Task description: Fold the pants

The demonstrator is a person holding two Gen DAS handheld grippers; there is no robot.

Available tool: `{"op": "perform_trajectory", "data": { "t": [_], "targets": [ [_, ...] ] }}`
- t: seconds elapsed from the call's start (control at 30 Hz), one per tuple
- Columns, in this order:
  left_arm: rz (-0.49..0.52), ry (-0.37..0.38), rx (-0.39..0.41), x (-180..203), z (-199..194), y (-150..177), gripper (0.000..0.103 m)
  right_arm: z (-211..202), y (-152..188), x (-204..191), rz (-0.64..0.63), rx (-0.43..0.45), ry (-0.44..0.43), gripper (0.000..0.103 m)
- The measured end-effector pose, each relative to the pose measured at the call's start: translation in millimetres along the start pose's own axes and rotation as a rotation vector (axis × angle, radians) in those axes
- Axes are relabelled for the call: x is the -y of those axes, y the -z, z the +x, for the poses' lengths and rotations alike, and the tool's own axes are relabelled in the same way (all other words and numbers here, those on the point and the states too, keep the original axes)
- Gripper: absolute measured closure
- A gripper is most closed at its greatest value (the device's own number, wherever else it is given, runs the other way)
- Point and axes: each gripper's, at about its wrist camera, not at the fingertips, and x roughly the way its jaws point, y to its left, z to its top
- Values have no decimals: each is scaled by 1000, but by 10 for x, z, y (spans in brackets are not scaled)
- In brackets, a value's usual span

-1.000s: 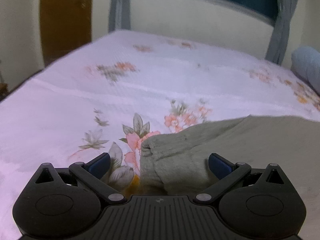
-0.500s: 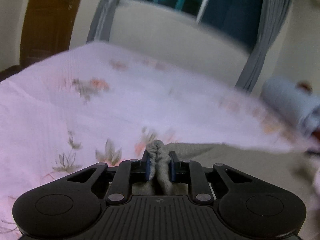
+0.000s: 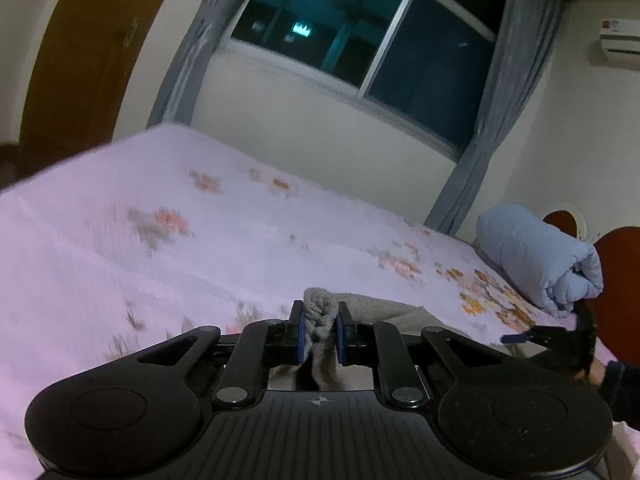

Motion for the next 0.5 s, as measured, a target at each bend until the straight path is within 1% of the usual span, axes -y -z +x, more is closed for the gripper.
{"op": "perform_trajectory", "data": {
  "t": [0.07,0.1,0.13,0.17,0.2,0.33,0.43,0.5],
  "targets": [
    [8,-7,-11,1,65,53,89,108,-35,6,-36,-43,-17,43],
    [3,-10,-5,-2,84,74,89,149,-46,28,-31,-58,-38,49],
    [-2,-19,3,-5,99,84,89,191,-61,60,-3,-84,-65,58],
    [-9,-30,11,-22,111,95,90,211,-77,84,24,-99,-92,95],
    [-19,-36,14,-23,116,105,90,204,-85,77,35,-102,-93,103],
    [-29,-21,16,-23,67,114,90,14,-56,26,34,-74,-74,103],
    [-28,-7,25,-6,-79,69,90,-376,-54,-6,59,-25,-66,103],
    [-18,8,28,10,-232,33,90,-730,-79,-101,38,-2,-49,103]
  ]
}}
